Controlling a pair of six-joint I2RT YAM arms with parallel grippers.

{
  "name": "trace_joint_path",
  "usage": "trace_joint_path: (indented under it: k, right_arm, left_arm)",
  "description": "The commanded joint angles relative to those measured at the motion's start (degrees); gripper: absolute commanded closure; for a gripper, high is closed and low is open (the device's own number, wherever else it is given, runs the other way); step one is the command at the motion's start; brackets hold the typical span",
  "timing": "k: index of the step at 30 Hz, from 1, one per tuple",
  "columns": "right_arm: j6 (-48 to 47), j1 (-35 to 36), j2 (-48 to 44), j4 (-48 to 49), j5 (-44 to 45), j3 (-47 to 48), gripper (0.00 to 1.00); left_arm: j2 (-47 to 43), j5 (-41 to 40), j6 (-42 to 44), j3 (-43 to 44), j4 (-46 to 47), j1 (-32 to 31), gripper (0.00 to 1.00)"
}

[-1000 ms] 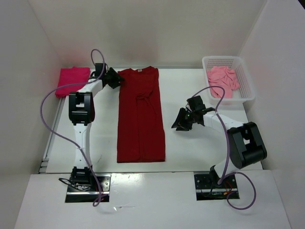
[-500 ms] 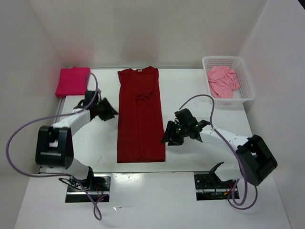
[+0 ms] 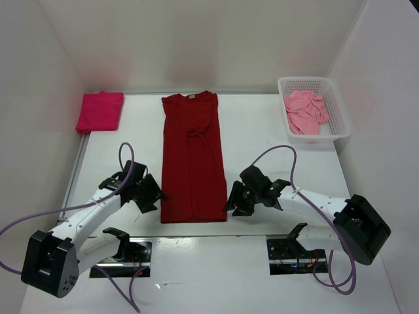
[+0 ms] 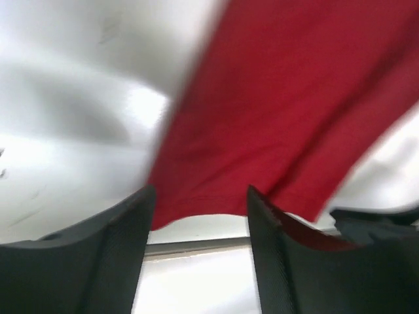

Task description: Fold and stack the t-shirts

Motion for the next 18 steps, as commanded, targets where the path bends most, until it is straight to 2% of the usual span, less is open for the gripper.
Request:
trace_joint_path:
  k: [1,4,8,11,14,18]
  right_arm:
    - [3.20,1.09,-1.97,2.80,1.60,-2.08,0.48]
    - [3.72,1.61,-1.36,4.64,1.07,-2.70,0.52]
    - [4.95,1.62,-0.13,8.06,0.46,-4.81,0.56]
    - [5.57,1.62,-0.13,9.73,0.46,-5.87,0.58]
    - [5.57,1.62,1.36,10.27,0.98,-5.87,0.62]
    - [5.04,2.15,2.60,11.40,0.46,-5.87,0.63]
  left_arm:
    - [-0.71,-3.74,-8.04,-3.81,-3.15,-1.28,0.33]
    - [-1.24,-1.38,-10.24,-8.90,-0.97,-1.29,0.33]
    - [-3.16,1.62,-12.53,-13.48,0.45,-2.42,0.44]
    - [-7.28,1.62,-14.46,-14.80,1.50,-3.04,0.46]
    - [-12.74,1.01,-15.70,-17.08,2.03,-3.04,0.59]
    - [-13.37,2.06,-14.74,-17.79,1.51,-3.04,0.67]
